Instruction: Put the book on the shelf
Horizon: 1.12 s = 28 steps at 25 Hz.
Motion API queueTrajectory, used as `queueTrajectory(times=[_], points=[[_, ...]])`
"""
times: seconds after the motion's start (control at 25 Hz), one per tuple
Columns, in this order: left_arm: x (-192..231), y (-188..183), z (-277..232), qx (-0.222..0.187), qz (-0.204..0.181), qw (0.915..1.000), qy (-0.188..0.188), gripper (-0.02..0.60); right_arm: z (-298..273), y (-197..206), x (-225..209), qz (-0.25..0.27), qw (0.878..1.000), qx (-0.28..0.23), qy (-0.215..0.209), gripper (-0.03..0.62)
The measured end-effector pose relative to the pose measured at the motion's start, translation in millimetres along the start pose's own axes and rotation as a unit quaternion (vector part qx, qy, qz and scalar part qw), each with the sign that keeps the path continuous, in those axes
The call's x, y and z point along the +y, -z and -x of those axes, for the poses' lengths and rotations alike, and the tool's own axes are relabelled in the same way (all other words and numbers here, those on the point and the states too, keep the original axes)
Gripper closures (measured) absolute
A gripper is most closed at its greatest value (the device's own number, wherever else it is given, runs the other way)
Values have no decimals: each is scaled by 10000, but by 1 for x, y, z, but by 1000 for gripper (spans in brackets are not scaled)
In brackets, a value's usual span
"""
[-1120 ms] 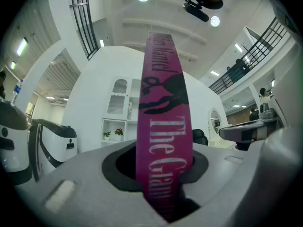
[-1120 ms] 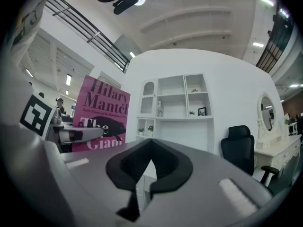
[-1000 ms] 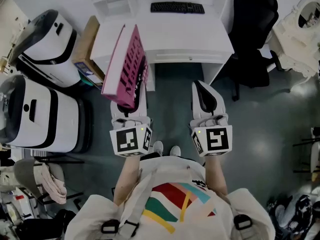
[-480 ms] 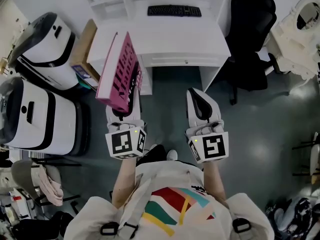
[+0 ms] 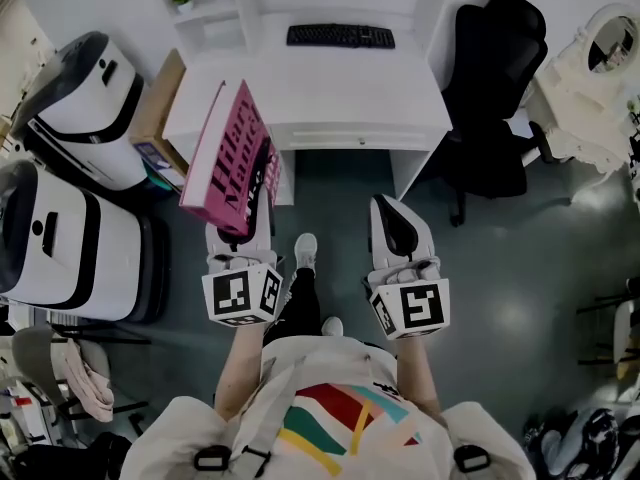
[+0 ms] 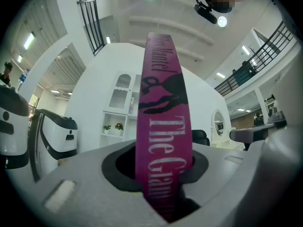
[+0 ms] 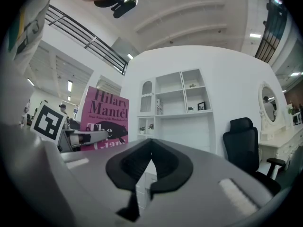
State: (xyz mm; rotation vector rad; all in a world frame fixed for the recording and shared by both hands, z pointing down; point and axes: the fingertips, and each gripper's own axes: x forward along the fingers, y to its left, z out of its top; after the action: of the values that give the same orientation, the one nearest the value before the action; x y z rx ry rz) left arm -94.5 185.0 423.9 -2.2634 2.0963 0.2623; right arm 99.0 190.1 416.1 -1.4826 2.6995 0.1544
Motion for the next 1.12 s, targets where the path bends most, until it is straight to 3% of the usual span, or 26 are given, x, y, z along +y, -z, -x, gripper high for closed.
queueTrajectory(times=[0.52,0.8,1.12], points=[[22,22,-122,-59,68,10000,-42,433,-103,21,-46,384,9991,160,-69,591],[53,26,-219,-125,196,9997,-27,433,-211,21,-72,446,9986,191,-192,591],[101,32,-338,28,44,9999,127,433,-348,12,-97,436,9984,59,-348,591]])
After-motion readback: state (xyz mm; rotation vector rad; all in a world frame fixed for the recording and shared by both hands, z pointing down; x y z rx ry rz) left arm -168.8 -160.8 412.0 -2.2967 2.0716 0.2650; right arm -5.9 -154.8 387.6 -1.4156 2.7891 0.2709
